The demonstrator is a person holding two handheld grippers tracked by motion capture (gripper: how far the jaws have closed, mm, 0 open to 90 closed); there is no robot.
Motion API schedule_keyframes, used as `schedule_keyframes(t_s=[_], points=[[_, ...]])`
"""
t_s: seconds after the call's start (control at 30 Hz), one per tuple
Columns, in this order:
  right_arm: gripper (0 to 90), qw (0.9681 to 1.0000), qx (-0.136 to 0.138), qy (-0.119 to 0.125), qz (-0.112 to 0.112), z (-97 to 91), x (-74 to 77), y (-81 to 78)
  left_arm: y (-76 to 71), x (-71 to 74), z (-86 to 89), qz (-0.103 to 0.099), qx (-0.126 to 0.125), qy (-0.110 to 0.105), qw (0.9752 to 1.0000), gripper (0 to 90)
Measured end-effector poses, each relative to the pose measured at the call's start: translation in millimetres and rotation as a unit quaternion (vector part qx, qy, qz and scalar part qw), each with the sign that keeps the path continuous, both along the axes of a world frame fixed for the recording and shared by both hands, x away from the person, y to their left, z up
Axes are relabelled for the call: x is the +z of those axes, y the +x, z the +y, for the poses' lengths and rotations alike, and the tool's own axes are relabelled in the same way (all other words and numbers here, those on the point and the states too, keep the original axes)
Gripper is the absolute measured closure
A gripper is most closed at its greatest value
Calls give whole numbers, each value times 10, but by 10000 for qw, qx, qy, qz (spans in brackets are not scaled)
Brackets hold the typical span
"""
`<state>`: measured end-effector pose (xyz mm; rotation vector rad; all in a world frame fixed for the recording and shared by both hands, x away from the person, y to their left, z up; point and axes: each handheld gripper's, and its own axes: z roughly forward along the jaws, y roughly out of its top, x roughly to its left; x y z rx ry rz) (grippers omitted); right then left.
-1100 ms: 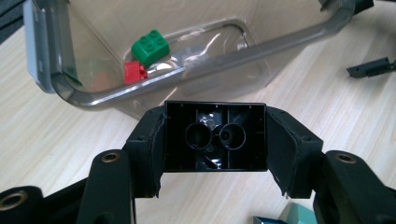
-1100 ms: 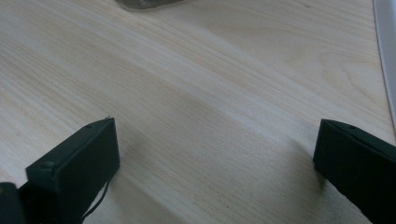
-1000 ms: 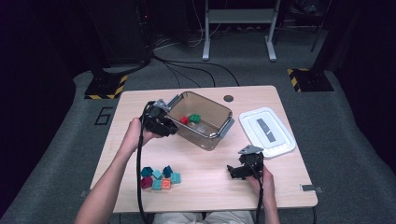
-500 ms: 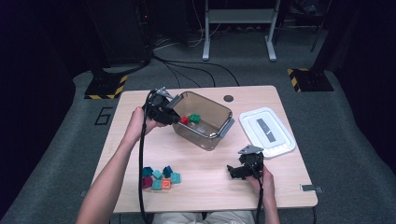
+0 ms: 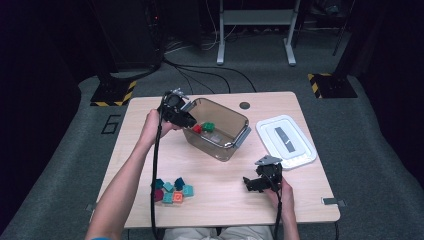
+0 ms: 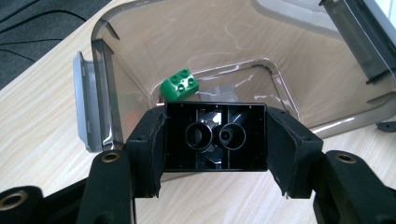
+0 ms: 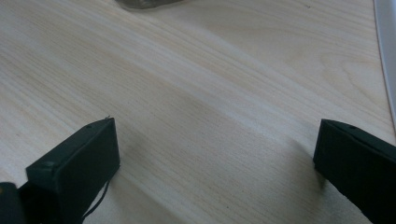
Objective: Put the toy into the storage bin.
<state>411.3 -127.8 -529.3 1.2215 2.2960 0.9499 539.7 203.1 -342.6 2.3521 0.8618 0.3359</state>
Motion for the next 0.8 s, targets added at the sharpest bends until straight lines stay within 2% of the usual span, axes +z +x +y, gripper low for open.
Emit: schedule_keyframes(t_s=[0.47, 0.8], points=[[0, 10000, -7, 7, 5, 1, 0, 0, 175, 0, -145, 6, 64, 63, 10000, 435], [0, 10000, -33, 29, 11, 6, 0, -1, 291, -112, -225, 110, 119, 126, 9998, 435]])
